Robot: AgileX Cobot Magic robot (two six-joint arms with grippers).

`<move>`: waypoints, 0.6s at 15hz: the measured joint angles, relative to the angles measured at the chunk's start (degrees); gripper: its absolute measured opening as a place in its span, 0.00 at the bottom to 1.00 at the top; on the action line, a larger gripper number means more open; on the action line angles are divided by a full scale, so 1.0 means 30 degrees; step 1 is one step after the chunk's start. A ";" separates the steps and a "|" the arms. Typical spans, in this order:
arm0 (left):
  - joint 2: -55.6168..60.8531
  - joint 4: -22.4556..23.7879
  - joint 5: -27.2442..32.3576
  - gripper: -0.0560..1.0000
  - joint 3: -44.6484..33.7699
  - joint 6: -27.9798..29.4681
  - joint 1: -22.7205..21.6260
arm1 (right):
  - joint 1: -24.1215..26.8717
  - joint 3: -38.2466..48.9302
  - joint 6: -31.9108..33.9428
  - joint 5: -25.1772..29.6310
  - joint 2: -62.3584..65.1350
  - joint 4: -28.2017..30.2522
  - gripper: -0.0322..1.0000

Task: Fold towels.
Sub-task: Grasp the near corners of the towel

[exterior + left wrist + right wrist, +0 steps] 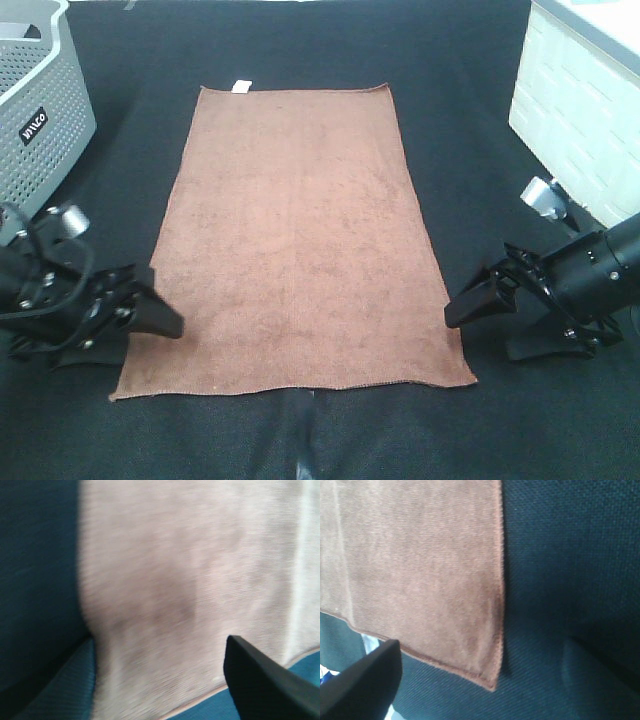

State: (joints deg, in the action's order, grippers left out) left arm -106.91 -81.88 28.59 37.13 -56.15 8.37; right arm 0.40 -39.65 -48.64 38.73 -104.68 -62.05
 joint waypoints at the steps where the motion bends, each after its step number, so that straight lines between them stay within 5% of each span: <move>1: -0.0497 -0.0095 0.0420 0.71 0.0554 -0.0019 0.0267 | 0.0000 -0.0153 -0.0019 0.0115 -0.0325 0.0000 0.80; 6: -0.1681 -0.0535 0.1413 0.69 0.1471 -0.0019 0.0554 | -0.1872 -0.0879 -0.0095 -0.0115 -0.1012 -0.0019 0.77; 9: -0.2101 -0.0879 0.1356 0.50 0.1585 -0.0076 0.0554 | -0.2674 -0.1604 0.0917 -0.0191 -0.1700 -0.0172 0.74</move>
State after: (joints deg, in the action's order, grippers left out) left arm -113.22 -84.51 32.66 41.88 -56.38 10.03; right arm -7.62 -44.46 -45.89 38.16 -109.78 -62.57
